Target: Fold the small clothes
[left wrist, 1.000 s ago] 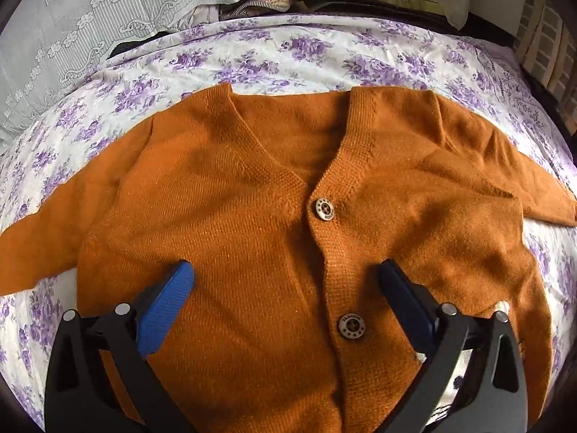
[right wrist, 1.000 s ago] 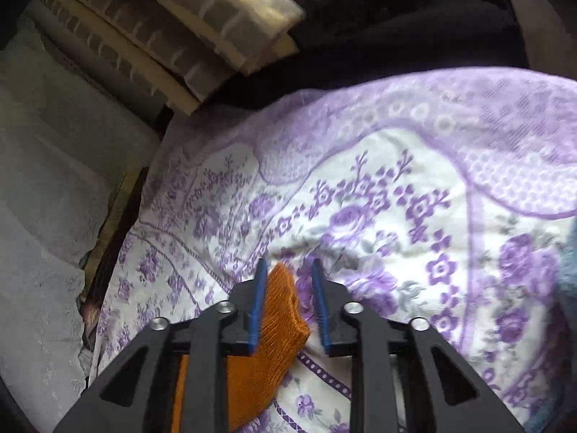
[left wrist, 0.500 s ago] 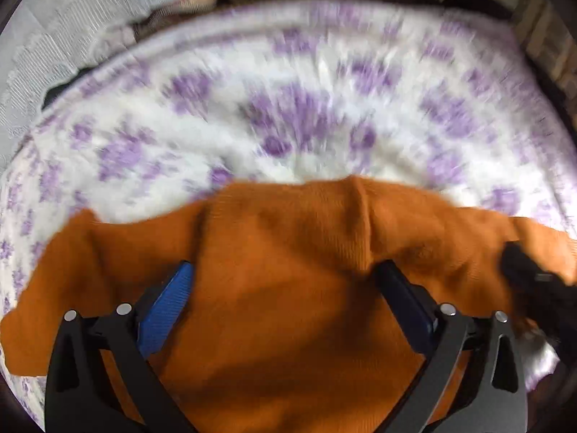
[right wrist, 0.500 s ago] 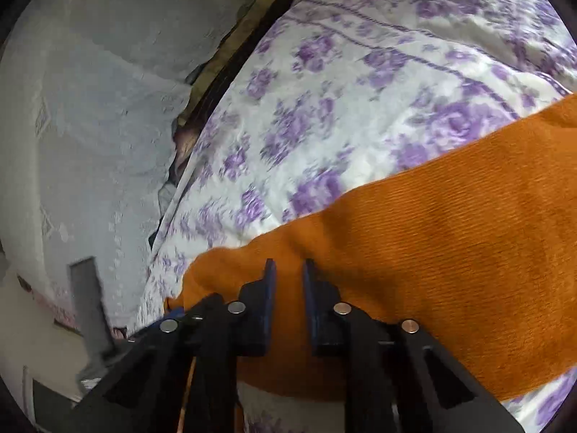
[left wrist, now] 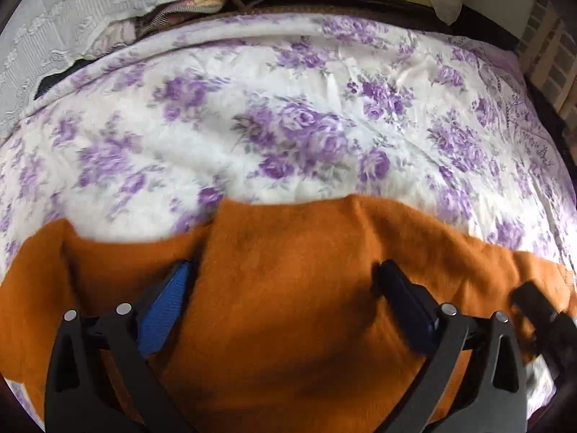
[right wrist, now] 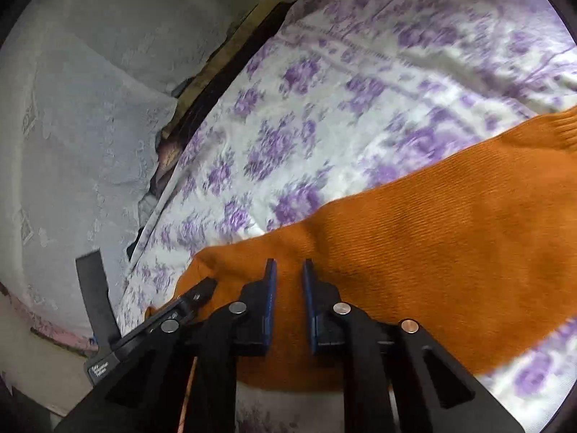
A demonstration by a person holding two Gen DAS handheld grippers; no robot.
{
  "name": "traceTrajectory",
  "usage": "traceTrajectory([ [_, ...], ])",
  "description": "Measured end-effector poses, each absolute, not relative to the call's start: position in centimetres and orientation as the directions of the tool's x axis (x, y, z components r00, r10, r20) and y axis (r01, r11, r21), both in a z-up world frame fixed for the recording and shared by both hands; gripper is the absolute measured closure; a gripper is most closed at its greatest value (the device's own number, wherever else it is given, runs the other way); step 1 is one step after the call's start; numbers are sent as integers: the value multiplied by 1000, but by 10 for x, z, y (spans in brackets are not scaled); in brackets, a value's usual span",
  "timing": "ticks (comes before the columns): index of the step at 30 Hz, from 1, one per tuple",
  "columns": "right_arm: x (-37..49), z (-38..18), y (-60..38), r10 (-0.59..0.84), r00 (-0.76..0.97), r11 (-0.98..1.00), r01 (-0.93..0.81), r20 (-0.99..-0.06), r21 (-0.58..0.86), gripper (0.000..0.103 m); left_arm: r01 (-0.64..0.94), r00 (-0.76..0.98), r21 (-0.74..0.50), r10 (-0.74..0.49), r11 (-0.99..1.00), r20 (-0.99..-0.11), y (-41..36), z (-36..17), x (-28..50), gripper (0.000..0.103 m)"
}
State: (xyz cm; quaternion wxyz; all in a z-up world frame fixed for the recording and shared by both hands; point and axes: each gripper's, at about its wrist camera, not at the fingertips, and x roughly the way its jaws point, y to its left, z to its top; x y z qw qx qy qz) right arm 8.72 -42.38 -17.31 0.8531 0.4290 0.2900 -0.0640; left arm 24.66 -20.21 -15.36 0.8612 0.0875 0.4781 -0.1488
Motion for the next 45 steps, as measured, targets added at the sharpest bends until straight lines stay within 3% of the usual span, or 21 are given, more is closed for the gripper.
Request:
traceTrajectory([
  [1, 71, -163, -427, 87, 841, 627, 370, -534, 686, 72, 342, 510, 20, -168, 939, -844, -198, -150, 239, 4],
  [2, 47, -151, -432, 10, 857, 620, 399, -515, 676, 53, 356, 524, 24, -178, 934, -833, -193, -145, 226, 4],
  [4, 9, -141, -440, -128, 859, 559, 476, -496, 679, 40, 372, 532, 24, -192, 928, -824, -186, -143, 206, 4],
  [8, -36, -154, -452, -208, 836, 449, 543, -507, 710, 38, 390, 519, 70, -157, 918, -840, -176, -159, 183, 4],
  [13, -33, -188, -471, -181, 829, 363, 556, -529, 748, 38, 383, 528, 61, -164, 922, -834, -156, -145, 162, 4],
  [15, -26, -191, -478, -186, 836, 359, 546, -516, 757, 42, 381, 563, 90, -154, 920, -812, -139, -135, 146, 4],
  [17, -22, -197, -484, -205, 831, 332, 556, -517, 762, 75, 362, 589, 130, -119, 923, -799, -123, -130, 140, 4],
  [19, -23, -208, -495, -209, 835, 290, 550, -509, 783, 99, 333, 605, 164, -77, 928, -793, -101, -129, 137, 4],
  [27, -22, -178, -477, -210, 886, 427, 464, -414, 776, 97, 186, 637, 211, 46, 960, -770, 6, -138, 136, 4],
  [28, -19, -172, -472, -200, 893, 455, 449, -403, 769, 97, 177, 626, 182, 32, 967, -779, 16, -143, 138, 4],
  [32, -2, -143, -441, -135, 917, 564, 383, -376, 732, 97, 150, 562, -135, -197, 979, -803, 64, -154, 149, 4],
  [39, 47, -84, -379, -16, 943, 696, 248, -331, 673, 97, 194, 544, -80, -175, 978, -821, 52, -148, 158, 4],
  [45, 90, -58, -324, 97, 945, 748, 139, -314, 649, 97, 205, 527, -127, -218, 971, -821, 28, -125, 191, 4],
])
